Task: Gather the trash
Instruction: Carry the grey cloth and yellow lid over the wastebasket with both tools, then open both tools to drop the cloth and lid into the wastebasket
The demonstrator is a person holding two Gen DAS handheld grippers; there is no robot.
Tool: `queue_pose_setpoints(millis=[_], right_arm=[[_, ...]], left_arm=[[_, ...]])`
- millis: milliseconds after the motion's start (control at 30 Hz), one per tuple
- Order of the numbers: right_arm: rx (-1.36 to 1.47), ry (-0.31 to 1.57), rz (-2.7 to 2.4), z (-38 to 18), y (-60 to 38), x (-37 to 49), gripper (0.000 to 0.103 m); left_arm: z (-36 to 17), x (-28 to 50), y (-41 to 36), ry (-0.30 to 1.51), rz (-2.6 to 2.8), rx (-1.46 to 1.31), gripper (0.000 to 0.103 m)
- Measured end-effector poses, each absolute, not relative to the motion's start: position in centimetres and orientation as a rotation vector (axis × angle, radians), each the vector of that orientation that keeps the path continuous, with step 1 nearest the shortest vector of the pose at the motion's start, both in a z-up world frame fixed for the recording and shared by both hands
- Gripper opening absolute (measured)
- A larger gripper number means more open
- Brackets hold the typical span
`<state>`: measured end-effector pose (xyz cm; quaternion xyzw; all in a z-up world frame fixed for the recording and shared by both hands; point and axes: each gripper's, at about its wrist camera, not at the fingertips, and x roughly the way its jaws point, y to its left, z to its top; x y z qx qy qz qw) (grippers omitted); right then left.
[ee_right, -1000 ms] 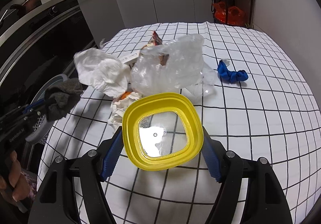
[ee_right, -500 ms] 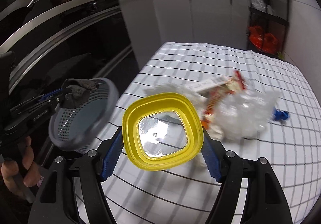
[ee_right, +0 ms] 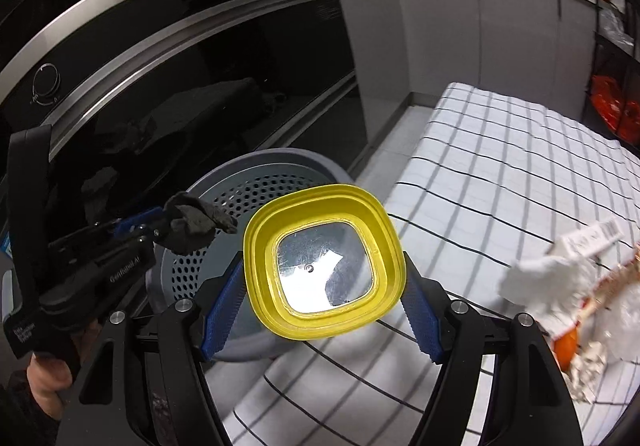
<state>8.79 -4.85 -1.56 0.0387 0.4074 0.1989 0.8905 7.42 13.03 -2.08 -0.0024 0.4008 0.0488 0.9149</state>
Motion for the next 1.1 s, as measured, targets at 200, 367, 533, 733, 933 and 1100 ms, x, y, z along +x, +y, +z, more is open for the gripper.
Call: queue_pose_setpoints(millis=[200, 367, 533, 733, 933, 1100], right_arm=[[0.055, 0.893, 0.462, -2.9, -1.9, 11.4, 0.070], [0.035, 0.928, 0.477, -4.1, -0.5, 12.5, 0.070], [0.044, 0.948, 0.487, -4.5, -0.3, 13.2, 0.070], [0.060, 0.959, 0.492, -4.5, -0.6, 13.5, 0.071], [0.065, 0.965, 0.486, -4.5, -0.7, 13.6, 0.076], [0.075, 0.963, 0.478, -4.6, -1.1, 13.5, 0.077]], left_arm=[[-3.4, 7.9, 14.8, 0.865, 0.117, -0.038, 0.019], [-4.0, 8.5, 15.2, 0.891, 0.123, -0.059, 0.019], [-4.1, 8.6, 15.3, 0.899, 0.122, -0.078, 0.019], [-4.5, 8.7, 15.6, 0.915, 0.110, -0.102, 0.021], [-4.2, 8.6, 15.8, 0.900, 0.115, -0.115, 0.038], [-4.3, 8.6, 15.7, 0.898, 0.127, -0.107, 0.044]])
